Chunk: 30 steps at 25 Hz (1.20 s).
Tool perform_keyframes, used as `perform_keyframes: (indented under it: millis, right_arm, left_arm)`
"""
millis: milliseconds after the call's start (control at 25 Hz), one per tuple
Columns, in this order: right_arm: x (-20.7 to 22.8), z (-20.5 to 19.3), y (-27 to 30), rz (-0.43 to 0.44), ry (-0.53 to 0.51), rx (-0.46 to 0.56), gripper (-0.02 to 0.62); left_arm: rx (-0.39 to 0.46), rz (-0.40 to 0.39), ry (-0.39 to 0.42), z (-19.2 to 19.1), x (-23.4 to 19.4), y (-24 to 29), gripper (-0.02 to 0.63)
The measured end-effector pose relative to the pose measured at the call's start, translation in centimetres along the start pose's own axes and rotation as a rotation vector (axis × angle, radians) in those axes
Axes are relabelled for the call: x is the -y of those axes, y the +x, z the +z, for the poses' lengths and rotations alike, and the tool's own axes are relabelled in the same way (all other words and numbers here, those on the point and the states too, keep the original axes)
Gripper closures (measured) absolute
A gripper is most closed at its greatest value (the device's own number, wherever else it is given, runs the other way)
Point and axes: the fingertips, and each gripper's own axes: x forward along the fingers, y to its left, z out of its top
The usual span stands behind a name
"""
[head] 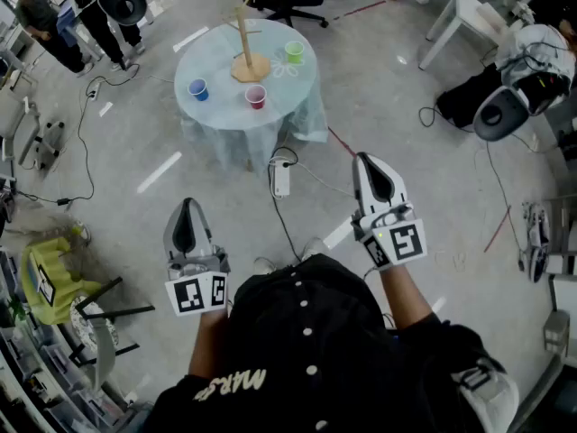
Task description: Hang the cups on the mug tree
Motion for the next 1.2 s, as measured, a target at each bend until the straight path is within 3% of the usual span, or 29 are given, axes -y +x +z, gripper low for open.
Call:
perform_keyframes:
  millis: [400,600,640,680,720,760,1200]
  right_arm:
    - [-0.4,0.6,0.0,0.045,0.09,0.059,0.598]
    - [-0.9,0.2,0.3,0.088,0.03,0.042,0.594]
    - [-1.1,0.2,0.4,0.113,0.036,0.045,0.569]
    - [-1.2,0.2,0.6,0.134,0.041,0.047,0.446]
    - [-1.2,0.2,0.8,0.145,0.041,0.049,0.26]
    - [-0.9,0.2,0.9,0.147,0.038,0.051,0.211]
    - [4.3,-1.4,1.2,0.201,0.012,0.025,0.231]
  left_arm:
    - [-0.008,0.0,0.0,-0.3,0.2,0.5,0.611]
    - [-0.015,0.002,0.001,-0.5,0.6,0.8,0.611]
    - [-0.016,0.005,0.001,-0.6,0.7,1.0,0.611]
    - [-0.018,0.009,0.002,-0.7,0.8,1.2,0.611]
    - [-0.02,0.014,0.003,-0.8,1.0,1.3,0.611]
    - [-0.022,0.02,0.004,-0.9,1.2,1.5,0.611]
    - [-0.022,0.115,0.013,-1.8,5.4,3.0,0.611]
